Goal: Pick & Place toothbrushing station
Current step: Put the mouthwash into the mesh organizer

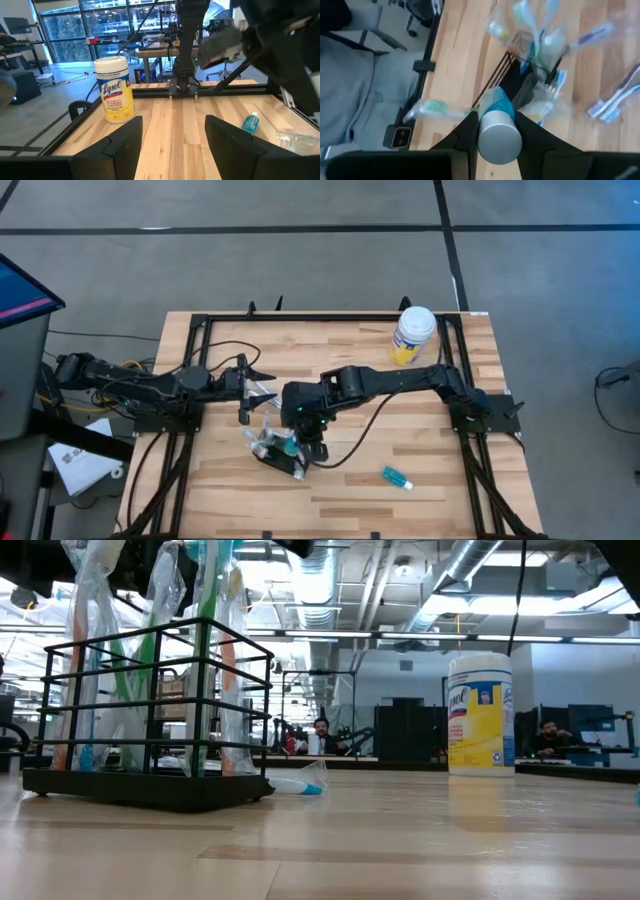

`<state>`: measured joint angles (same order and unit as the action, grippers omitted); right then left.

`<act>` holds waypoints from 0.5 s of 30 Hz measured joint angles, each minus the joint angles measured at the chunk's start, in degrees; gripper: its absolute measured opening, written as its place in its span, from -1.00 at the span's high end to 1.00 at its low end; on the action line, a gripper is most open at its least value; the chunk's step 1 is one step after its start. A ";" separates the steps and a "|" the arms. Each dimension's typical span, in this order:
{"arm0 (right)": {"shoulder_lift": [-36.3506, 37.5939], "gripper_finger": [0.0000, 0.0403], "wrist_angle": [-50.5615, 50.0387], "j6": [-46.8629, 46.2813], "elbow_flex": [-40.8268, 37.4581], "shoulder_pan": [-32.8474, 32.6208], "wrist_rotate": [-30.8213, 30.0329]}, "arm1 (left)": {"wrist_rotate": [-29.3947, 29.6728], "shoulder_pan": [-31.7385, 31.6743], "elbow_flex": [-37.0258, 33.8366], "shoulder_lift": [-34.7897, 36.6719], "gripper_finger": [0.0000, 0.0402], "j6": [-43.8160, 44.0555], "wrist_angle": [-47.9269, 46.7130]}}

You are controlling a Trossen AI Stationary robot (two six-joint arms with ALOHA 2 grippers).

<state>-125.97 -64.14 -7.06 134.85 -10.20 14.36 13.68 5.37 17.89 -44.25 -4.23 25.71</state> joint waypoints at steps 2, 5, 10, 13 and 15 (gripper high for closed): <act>-0.35 0.59 0.95 0.19 -0.01 -0.16 0.59 | 0.00 0.00 0.00 0.00 -0.04 0.00 0.02; -1.75 0.59 2.17 0.94 -0.03 -0.31 0.92 | 0.01 0.00 0.00 0.00 -0.04 0.00 0.03; -2.72 0.59 2.91 2.56 -0.02 -0.33 1.06 | 0.00 0.00 0.00 0.00 -0.04 0.02 0.01; -2.80 0.59 3.56 3.25 -0.02 -0.28 1.00 | -0.01 0.00 0.00 0.00 -0.04 0.02 -0.02; -2.80 0.59 4.41 3.61 -0.02 -0.28 0.80 | 0.01 0.00 0.00 0.00 -0.04 0.02 -0.02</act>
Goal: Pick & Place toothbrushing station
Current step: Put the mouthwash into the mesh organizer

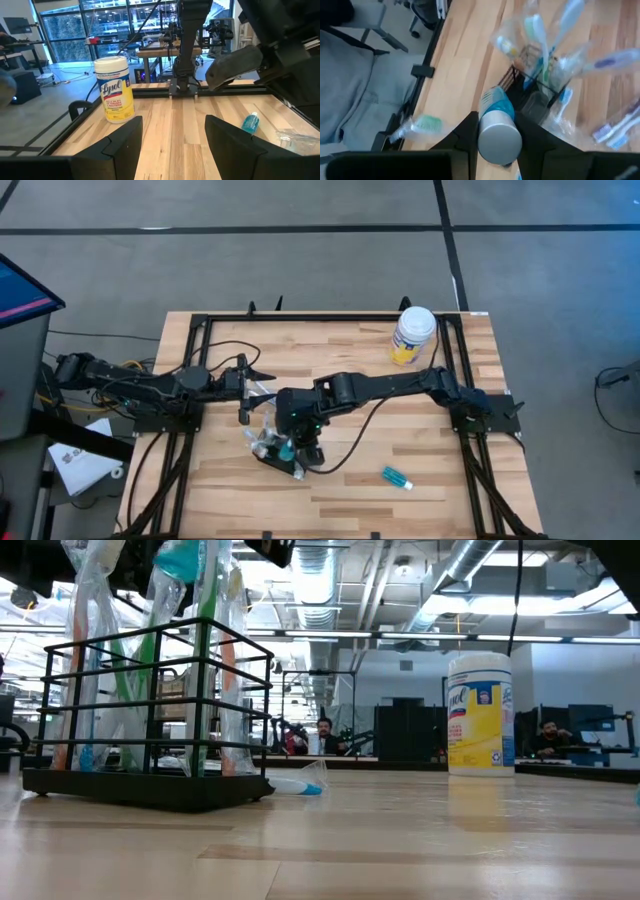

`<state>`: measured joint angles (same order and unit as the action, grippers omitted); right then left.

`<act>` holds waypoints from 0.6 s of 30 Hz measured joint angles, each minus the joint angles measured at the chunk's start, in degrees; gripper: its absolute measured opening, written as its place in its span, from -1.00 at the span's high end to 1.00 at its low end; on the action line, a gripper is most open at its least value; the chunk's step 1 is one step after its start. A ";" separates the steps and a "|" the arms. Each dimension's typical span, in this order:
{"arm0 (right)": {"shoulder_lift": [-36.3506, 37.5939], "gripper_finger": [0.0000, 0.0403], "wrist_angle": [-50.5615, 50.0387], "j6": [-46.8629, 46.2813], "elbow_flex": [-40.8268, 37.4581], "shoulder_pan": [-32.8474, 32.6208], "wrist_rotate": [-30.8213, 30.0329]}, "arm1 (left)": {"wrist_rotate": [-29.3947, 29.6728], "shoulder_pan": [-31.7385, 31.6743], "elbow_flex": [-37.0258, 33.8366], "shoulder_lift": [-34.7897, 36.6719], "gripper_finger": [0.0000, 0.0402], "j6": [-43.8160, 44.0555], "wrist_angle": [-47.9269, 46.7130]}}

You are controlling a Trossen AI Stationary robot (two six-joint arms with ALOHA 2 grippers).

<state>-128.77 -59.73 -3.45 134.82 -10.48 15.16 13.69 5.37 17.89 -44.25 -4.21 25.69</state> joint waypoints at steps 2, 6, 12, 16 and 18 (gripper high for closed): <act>0.00 0.59 0.99 0.26 0.00 -0.06 0.02 | -0.01 0.00 0.00 0.00 -0.04 0.00 0.00; 0.00 0.59 1.23 1.33 -0.12 -0.39 0.02 | -0.02 0.00 0.00 0.00 -0.04 0.00 -0.26; -0.07 0.59 2.21 1.53 -1.38 -0.44 -0.02 | -0.01 0.00 0.00 0.00 -0.04 0.00 -0.52; -0.04 0.59 2.10 1.53 -1.33 -0.44 -0.07 | -0.01 0.00 0.00 0.00 -0.04 -0.02 -1.31; -0.04 0.59 2.15 1.54 -1.33 -0.46 -0.07 | 0.00 0.00 0.00 0.00 -0.04 -0.02 -1.65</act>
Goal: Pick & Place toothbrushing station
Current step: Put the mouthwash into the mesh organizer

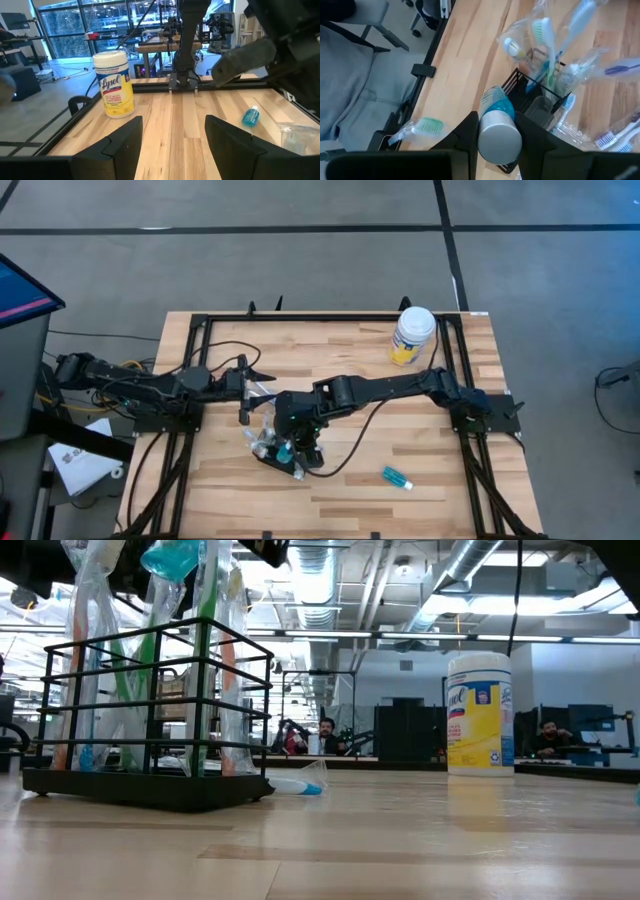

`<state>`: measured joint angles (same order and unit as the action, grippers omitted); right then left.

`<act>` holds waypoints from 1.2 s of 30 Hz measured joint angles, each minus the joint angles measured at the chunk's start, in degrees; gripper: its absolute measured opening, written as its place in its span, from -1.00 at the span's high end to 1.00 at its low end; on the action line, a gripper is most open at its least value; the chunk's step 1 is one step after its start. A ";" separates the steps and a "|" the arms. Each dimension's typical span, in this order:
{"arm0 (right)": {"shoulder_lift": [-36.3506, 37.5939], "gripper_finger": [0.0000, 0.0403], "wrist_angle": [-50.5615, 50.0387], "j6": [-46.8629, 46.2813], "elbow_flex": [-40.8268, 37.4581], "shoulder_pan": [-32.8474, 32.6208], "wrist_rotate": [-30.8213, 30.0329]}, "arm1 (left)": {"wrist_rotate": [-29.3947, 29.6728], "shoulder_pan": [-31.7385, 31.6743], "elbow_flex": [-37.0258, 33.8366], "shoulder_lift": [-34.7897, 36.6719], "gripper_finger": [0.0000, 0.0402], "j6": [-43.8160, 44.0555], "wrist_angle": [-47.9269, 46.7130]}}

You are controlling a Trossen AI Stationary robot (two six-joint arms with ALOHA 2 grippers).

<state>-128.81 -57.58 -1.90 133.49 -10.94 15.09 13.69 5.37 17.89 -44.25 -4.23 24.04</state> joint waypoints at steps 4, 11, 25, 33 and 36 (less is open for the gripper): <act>-0.09 0.59 0.00 0.43 0.00 -0.28 -0.13 | -0.02 0.00 0.00 0.00 -0.04 0.00 -1.20; -4.63 0.59 1.45 0.55 0.00 -1.03 0.17 | -0.02 0.00 0.00 0.09 -0.04 0.00 -1.96; -4.55 0.59 1.23 2.10 0.04 -0.50 -0.40 | -0.04 0.02 0.00 0.13 -0.04 0.00 -2.24; -4.57 0.59 0.98 1.94 0.04 0.28 -4.00 | -0.06 0.02 0.00 0.13 -0.04 0.00 -2.21; -4.57 0.59 0.96 1.94 0.04 0.12 -3.54 | -0.06 0.02 0.00 0.13 -0.04 0.00 -2.21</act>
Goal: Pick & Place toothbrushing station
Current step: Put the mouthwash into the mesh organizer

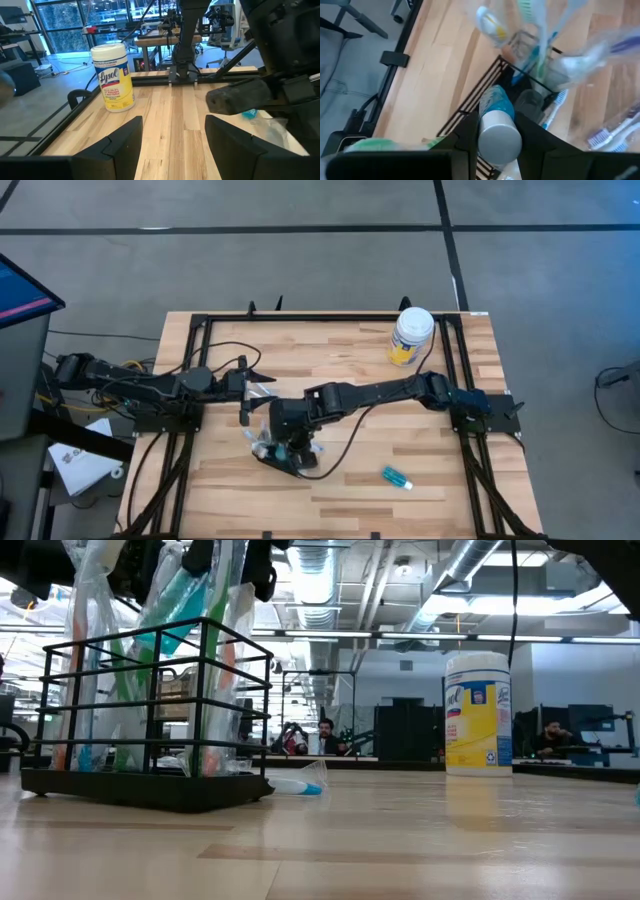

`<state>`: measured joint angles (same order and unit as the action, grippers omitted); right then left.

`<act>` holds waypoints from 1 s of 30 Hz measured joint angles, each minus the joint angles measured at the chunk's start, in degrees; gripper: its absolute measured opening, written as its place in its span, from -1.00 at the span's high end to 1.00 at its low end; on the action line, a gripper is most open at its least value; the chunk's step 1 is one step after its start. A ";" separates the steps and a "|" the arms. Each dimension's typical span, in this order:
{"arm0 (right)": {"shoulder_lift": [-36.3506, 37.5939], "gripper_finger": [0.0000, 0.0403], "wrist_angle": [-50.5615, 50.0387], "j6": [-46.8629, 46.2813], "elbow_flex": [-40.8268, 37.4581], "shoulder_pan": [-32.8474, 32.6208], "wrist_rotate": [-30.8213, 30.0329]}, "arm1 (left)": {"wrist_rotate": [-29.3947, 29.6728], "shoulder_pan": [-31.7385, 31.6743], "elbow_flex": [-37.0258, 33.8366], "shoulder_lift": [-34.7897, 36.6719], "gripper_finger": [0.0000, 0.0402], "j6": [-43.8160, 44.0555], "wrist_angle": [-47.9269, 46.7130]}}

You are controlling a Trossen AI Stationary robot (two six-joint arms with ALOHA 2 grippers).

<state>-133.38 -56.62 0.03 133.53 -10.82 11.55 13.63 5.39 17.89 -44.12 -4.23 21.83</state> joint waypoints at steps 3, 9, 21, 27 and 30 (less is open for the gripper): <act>0.00 0.59 0.04 -0.18 0.00 -0.10 0.14 | 0.00 0.00 0.00 0.00 -0.04 0.00 0.01; 0.00 0.59 0.07 -0.46 -0.01 -0.32 0.09 | -0.02 0.00 0.00 0.00 -0.04 0.00 0.00; -0.82 0.59 0.33 -0.82 0.08 -0.79 -0.50 | -0.02 0.00 0.00 0.00 -0.04 0.00 0.02; -3.97 0.59 1.12 -1.28 0.13 -0.50 -0.94 | -0.02 0.00 0.00 -0.01 -0.04 0.00 0.01; -4.81 0.59 -0.22 -1.33 -0.12 -0.26 -0.99 | -0.02 0.00 0.00 0.00 -0.04 0.00 0.01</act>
<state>-138.19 -56.84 -1.30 133.41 -11.08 10.56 13.61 5.39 17.89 -44.12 -4.23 21.84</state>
